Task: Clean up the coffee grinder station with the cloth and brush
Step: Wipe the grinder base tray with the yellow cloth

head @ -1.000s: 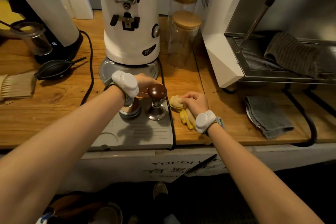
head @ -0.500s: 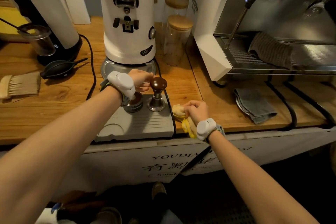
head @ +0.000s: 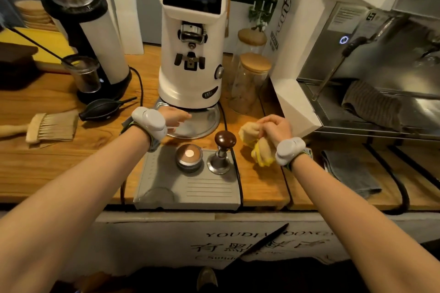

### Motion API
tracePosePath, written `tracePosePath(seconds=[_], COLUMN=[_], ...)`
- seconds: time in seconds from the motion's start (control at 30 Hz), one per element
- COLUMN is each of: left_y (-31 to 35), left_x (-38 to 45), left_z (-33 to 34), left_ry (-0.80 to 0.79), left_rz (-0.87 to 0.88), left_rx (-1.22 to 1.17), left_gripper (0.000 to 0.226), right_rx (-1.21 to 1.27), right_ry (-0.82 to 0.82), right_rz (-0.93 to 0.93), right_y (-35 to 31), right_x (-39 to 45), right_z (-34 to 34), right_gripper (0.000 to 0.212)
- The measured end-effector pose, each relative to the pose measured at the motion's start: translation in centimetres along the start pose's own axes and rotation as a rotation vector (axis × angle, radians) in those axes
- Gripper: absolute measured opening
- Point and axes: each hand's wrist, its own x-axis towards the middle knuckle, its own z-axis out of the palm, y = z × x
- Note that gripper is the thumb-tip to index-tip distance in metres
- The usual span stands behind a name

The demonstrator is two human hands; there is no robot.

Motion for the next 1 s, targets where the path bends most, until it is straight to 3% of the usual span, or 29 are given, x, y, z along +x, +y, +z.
tracePosePath(seconds=[0.17, 0.27, 0.5, 0.63, 0.83, 1.0], left_y=[-0.2, -0.5, -1.8, -2.7, -3.0, -3.1], left_x=[2.5, 4.0, 7.2, 8.6, 9.2, 9.2], left_z=[-2.4, -3.5, -4.9, -4.7, -4.4, -4.4], left_ry=[0.062, 0.077, 0.08, 0.085, 0.1, 0.126], left_rz=[-0.015, -0.053, -0.13, -0.123, -0.147, -0.111], left_rx=[0.119, 0.128, 0.132, 0.228, 0.447, 0.534], left_gripper=[0.049, 0.062, 0.089, 0.093, 0.071, 0.061], right_rx=[0.024, 0.066, 0.009, -0.209, -0.346, -0.313], right_ry=[-0.073, -0.192, -0.511, -0.733, -0.809, -0.784], right_rz=[-0.084, -0.088, -0.133, -0.282, -0.323, -0.295], right_y=[-3.8, -5.0, -4.1, -2.3, -2.2, -1.8], right_x=[4.3, 6.1, 9.5, 11.2, 13.6, 13.6], right_z=[3.9, 6.7, 11.7, 12.5, 11.4, 11.0], right_gripper=[0.024, 0.01, 0.034, 0.044, 0.045, 0.044])
